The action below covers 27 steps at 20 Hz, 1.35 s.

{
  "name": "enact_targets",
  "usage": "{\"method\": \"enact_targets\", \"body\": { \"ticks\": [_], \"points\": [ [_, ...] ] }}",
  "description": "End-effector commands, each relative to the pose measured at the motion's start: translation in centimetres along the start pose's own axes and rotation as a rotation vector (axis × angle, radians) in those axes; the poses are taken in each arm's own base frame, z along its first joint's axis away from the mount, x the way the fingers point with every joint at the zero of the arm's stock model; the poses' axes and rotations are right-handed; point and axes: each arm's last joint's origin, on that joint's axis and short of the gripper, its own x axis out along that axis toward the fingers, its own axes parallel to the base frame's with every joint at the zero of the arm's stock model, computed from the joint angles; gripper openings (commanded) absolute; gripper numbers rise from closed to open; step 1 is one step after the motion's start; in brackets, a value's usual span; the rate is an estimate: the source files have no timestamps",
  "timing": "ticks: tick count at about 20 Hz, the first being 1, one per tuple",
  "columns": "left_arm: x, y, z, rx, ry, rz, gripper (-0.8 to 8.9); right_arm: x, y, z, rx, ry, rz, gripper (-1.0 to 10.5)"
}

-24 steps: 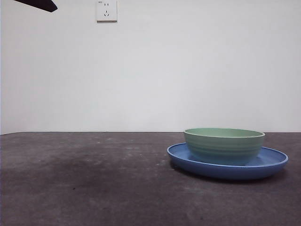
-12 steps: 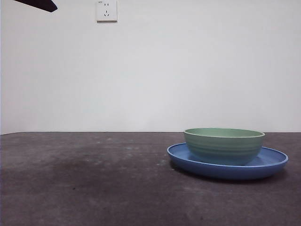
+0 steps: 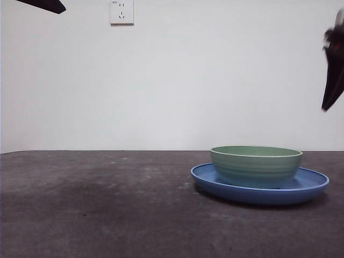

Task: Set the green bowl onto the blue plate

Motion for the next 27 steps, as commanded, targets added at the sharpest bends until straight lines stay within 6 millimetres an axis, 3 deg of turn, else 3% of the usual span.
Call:
{"method": "enact_targets", "body": {
  "ticks": [1,8,11,21,23,27],
  "points": [
    [0.1,-0.1,0.2,0.015,-0.002,-0.009,2.53,2.1,-0.6,0.5,0.013,0.036,0.036,3.4],
    [0.1,-0.1,0.2,0.013,0.000,-0.009,2.53,7.9,-2.4,0.9,0.044,0.125,0.096,3.1],
    [0.1,-0.1,0.2,0.012,0.000,-0.009,2.53,9.6,-3.0,0.7,0.056,0.154,0.099,2.5],
    [0.1,-0.1,0.2,0.010,-0.001,-0.009,2.53,11.3,-3.2,0.5,0.055,0.174,0.116,1.3],
    [0.1,-0.1,0.2,0.010,-0.001,-0.009,2.53,11.3,-3.2,0.6,0.053,0.167,0.117,0.2],
    [0.1,-0.1,0.2,0.009,0.000,-0.009,2.53,11.3,-3.2,0.6,0.052,0.164,0.118,0.1]
  ]
}}
